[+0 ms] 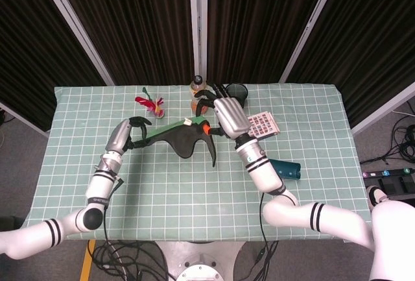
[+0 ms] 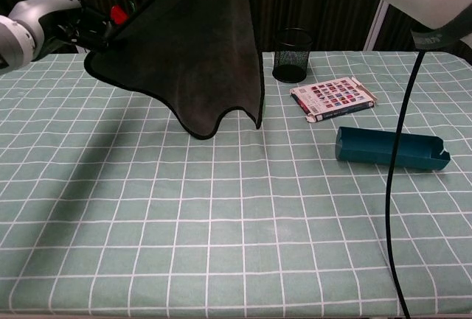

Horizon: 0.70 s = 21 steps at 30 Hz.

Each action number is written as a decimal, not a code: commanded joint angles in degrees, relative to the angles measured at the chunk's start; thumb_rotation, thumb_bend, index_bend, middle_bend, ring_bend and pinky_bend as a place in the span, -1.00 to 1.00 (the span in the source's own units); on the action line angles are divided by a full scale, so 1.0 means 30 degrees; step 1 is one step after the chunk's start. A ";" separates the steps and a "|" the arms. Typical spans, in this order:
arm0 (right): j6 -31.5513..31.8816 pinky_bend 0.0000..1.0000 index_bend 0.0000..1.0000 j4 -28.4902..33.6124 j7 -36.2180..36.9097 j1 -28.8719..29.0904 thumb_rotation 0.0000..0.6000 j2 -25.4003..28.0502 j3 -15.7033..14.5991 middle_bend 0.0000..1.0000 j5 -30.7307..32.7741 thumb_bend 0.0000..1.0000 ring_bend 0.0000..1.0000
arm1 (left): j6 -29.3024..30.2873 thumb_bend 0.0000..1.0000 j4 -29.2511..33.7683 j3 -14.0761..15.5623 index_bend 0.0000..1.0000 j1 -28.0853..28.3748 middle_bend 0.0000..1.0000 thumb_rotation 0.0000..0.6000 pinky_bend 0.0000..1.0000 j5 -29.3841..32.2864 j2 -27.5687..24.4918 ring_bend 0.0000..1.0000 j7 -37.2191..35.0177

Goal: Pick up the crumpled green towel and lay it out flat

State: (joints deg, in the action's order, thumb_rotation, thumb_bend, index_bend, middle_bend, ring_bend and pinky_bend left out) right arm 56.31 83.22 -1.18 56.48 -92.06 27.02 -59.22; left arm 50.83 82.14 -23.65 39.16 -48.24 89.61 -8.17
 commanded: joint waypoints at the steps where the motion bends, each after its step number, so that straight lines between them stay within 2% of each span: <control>1: -0.0921 -1.00 0.38 -0.1704 0.2114 0.0508 1.00 -0.0238 0.0585 -0.51 -0.0640 -0.10 -1.00 | 0.0470 -0.09 -0.1511 -0.0565 0.63 0.0781 -0.10 1.00 -0.48 0.0286 0.0577 -0.52 0.0583; 7: -0.1250 -1.00 0.38 -0.4041 0.5606 0.1165 1.00 -0.0462 0.1174 -0.50 -0.2300 -0.10 -1.00 | 0.2045 -0.09 -0.3775 -0.1619 0.63 0.1668 -0.10 1.00 -0.48 0.0038 0.1233 -0.52 0.1069; 11: -0.1092 -1.00 0.38 -0.5008 0.7922 0.1275 1.00 -0.0439 0.1106 -0.50 -0.3501 -0.10 -1.00 | 0.3129 -0.09 -0.4579 -0.1909 0.62 0.1731 -0.10 1.00 -0.48 -0.0436 0.1537 -0.52 0.0866; 14: -0.1187 -1.00 0.38 -0.5663 0.9371 0.1161 1.00 -0.0376 0.0485 -0.50 -0.4389 -0.10 -1.00 | 0.3557 -0.10 -0.4531 -0.1409 0.61 0.1325 -0.10 1.00 -0.48 -0.1009 0.1662 -0.52 0.0594; 21: -0.2434 -1.00 0.39 -0.5939 1.2027 0.0434 1.00 0.0006 -0.2472 -0.49 -0.6554 -0.11 -1.00 | 0.3695 -0.10 -0.3191 0.1377 0.61 -0.0254 -0.10 1.00 -0.48 -0.2896 0.1485 -0.52 0.0720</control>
State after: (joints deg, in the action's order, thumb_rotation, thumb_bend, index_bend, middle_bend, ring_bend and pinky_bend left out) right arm 50.48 65.77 32.66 58.68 -92.59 22.37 -76.47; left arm 61.53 70.87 -22.17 40.22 -54.70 94.28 -6.19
